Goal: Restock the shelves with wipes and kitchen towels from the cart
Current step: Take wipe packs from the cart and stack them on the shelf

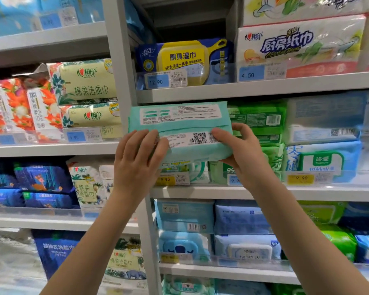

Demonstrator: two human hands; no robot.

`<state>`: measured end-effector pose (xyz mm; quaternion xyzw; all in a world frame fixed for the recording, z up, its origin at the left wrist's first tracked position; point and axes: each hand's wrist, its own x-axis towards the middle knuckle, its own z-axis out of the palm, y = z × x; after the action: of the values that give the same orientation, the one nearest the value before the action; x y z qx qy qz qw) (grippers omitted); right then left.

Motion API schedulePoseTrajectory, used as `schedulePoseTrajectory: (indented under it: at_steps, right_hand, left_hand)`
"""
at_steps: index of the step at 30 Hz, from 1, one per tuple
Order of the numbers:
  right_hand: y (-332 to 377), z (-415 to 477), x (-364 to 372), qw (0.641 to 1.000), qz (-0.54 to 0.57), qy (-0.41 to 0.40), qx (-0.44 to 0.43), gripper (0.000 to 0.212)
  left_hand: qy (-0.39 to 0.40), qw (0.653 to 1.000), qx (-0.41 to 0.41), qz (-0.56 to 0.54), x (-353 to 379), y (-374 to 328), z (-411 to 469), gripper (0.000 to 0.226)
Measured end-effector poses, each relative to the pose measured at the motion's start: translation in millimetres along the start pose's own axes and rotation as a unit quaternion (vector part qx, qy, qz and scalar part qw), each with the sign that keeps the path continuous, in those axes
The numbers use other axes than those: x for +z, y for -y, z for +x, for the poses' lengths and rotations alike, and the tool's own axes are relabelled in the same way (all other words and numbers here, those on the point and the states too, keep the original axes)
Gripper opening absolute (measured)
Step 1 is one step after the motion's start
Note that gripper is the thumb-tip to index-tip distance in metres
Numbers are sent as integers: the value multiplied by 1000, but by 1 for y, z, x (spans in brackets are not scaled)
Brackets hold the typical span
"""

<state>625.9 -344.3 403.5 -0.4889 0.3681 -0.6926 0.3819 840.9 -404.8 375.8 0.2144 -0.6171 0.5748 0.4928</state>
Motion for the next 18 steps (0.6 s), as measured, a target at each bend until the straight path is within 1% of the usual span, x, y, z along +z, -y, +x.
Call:
schedulePoseTrajectory:
  at_steps: [1, 3, 5, 7, 9, 11, 13, 16, 18]
  right_hand:
    - [-5, -2, 2, 999, 1, -20, -27, 36]
    - [-11, -8, 6, 995, 1, -50, -87, 34]
    - [-16, -12, 8, 985, -19, -75, -156, 35]
    - [-19, -16, 8, 975, -34, -79, -204, 36]
    - [-24, -16, 8, 970, -58, -71, -223, 36]
    - [-31, -15, 8, 968, -79, -59, -230, 35]
    - [-36, -11, 9, 967, -90, -48, -234, 36]
    - [-37, 2, 9, 964, -106, -30, -241, 40]
    - [-37, 9, 8, 957, -125, -31, -260, 41]
  left_hand:
    - [15, 1000, -24, -9, 2, -2, -3, 33]
    - [76, 994, -66, -47, 5, -5, -8, 45]
    - [154, 979, -90, -96, 11, -6, -13, 55]
    - [194, 966, -108, -129, 17, -8, -16, 60]
    - [207, 960, -133, -136, 22, -13, -17, 71]
    - [221, 955, -160, -115, 25, -16, -18, 85]
    - [227, 956, -166, -87, 27, -16, -19, 94]
    - [214, 961, -166, -59, 31, -16, -17, 99]
    - [200, 964, -167, -54, 36, -14, -12, 96]
